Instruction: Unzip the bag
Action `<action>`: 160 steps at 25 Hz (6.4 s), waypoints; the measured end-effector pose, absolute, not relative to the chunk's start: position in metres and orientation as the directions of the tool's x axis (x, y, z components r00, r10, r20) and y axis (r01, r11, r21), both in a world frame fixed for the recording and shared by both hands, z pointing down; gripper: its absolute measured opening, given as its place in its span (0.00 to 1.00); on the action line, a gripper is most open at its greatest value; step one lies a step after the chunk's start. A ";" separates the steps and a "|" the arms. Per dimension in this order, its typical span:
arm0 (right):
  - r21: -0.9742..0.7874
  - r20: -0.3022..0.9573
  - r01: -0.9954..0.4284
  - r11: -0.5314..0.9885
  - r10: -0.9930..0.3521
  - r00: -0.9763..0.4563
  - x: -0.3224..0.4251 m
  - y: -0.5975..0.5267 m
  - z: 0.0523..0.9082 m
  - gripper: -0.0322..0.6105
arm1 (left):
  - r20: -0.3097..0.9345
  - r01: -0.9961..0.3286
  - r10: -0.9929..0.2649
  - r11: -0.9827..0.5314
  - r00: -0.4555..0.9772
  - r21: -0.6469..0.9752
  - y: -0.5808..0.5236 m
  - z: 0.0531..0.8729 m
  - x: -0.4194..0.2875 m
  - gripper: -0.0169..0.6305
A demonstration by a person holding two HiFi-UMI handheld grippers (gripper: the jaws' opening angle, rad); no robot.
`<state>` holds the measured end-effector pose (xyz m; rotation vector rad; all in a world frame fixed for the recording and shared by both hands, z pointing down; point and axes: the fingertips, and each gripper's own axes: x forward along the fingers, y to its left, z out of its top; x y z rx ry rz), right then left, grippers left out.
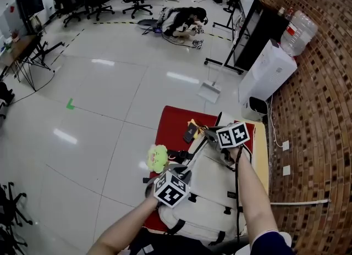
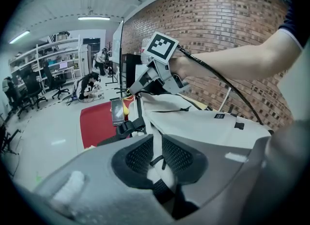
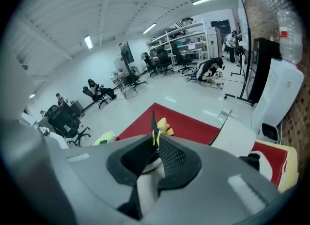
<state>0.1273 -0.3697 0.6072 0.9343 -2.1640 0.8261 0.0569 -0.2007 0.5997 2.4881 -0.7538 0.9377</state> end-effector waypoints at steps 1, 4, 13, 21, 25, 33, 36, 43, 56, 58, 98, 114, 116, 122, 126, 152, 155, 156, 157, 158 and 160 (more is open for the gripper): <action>-0.315 0.729 -0.781 0.539 -0.389 -0.563 0.129 -0.369 0.607 0.12 | 0.693 -0.600 -0.346 -0.785 0.633 0.156 -0.201 0.600 0.057 0.12; -0.342 0.704 -0.773 0.535 -0.400 -0.588 0.128 -0.363 0.605 0.11 | 0.681 -0.615 -0.357 -0.769 0.639 0.175 -0.212 0.592 0.054 0.11; -0.430 0.640 -0.713 0.554 -0.370 -0.674 0.124 -0.356 0.596 0.11 | 0.744 -0.543 -0.310 -0.835 0.592 0.084 -0.308 0.599 0.111 0.24; -0.397 0.663 -0.722 0.567 -0.367 -0.653 0.125 -0.364 0.607 0.10 | 0.801 -0.547 -0.240 -0.828 0.549 0.127 -0.317 0.638 0.106 0.11; -0.400 0.661 -0.783 0.476 -0.442 -0.606 0.150 -0.380 0.602 0.10 | 0.789 -0.554 -0.240 -0.819 0.566 0.148 -0.318 0.637 0.098 0.10; -0.460 0.625 -0.811 0.361 -0.517 -0.585 0.177 -0.379 0.599 0.11 | 0.763 -0.550 -0.267 -0.824 0.588 0.136 -0.318 0.625 0.096 0.10; -0.462 0.618 -0.818 0.342 -0.537 -0.574 0.185 -0.383 0.594 0.11 | 0.746 -0.556 -0.280 -0.819 0.603 0.142 -0.319 0.616 0.096 0.10; -0.440 0.610 -0.849 0.292 -0.597 -0.521 0.217 -0.385 0.580 0.10 | 0.726 -0.568 -0.286 -0.805 0.625 0.171 -0.317 0.607 0.090 0.09; -0.468 0.649 -0.882 0.058 -0.654 -0.388 0.310 -0.329 0.611 0.08 | 0.722 -0.576 -0.273 -0.790 0.636 0.209 -0.313 0.607 0.073 0.09; -0.463 0.651 -0.885 0.034 -0.665 -0.366 0.325 -0.319 0.611 0.08 | 0.727 -0.580 -0.271 -0.786 0.632 0.212 -0.314 0.609 0.072 0.09; -0.122 0.777 -0.844 0.522 -0.479 -0.408 0.363 -0.257 0.648 0.23 | 0.841 0.008 -0.188 -0.975 0.507 -0.223 -0.314 0.621 0.279 0.26; -0.024 0.869 -0.653 0.757 -0.307 -0.388 0.362 -0.215 0.644 0.09 | 0.861 -0.111 -0.189 -0.982 0.473 -0.155 -0.340 0.634 0.273 0.06; -0.016 0.883 -0.631 0.775 -0.285 -0.373 0.359 -0.198 0.645 0.09 | 0.855 -0.135 -0.192 -0.980 0.483 -0.144 -0.341 0.633 0.272 0.06; -0.036 0.898 -0.607 0.793 -0.241 -0.369 0.343 -0.150 0.647 0.09 | 0.818 -0.222 -0.257 -0.961 0.514 -0.162 -0.352 0.622 0.270 0.05; -0.013 0.922 -0.574 0.819 -0.213 -0.324 0.336 -0.131 0.661 0.09 | 0.812 -0.238 -0.292 -0.952 0.505 -0.193 -0.352 0.627 0.271 0.05; -0.206 0.157 -0.936 0.286 -0.934 -0.320 0.265 -0.162 0.410 0.06 | 0.296 -0.477 -0.439 -0.876 0.848 0.068 -0.187 0.433 0.187 0.03; -0.194 0.117 -0.924 0.329 -0.927 -0.355 0.245 -0.153 0.392 0.06 | 0.235 -0.487 -0.462 -0.872 0.855 0.057 -0.171 0.401 0.177 0.03; -0.187 0.106 -0.921 0.341 -0.925 -0.364 0.240 -0.150 0.386 0.06 | 0.215 -0.488 -0.467 -0.872 0.858 0.051 -0.166 0.392 0.175 0.03; -0.176 0.096 -0.919 0.352 -0.923 -0.372 0.235 -0.147 0.380 0.06 | 0.199 -0.488 -0.470 -0.872 0.860 0.047 -0.162 0.384 0.174 0.03; -0.164 0.089 -0.917 0.364 -0.920 -0.381 0.230 -0.143 0.375 0.06 | 0.186 -0.488 -0.473 -0.872 0.861 0.045 -0.158 0.378 0.173 0.03; -0.138 0.081 -0.913 0.385 -0.914 -0.398 0.221 -0.138 0.367 0.06 | 0.164 -0.491 -0.478 -0.870 0.863 0.048 -0.153 0.367 0.171 0.03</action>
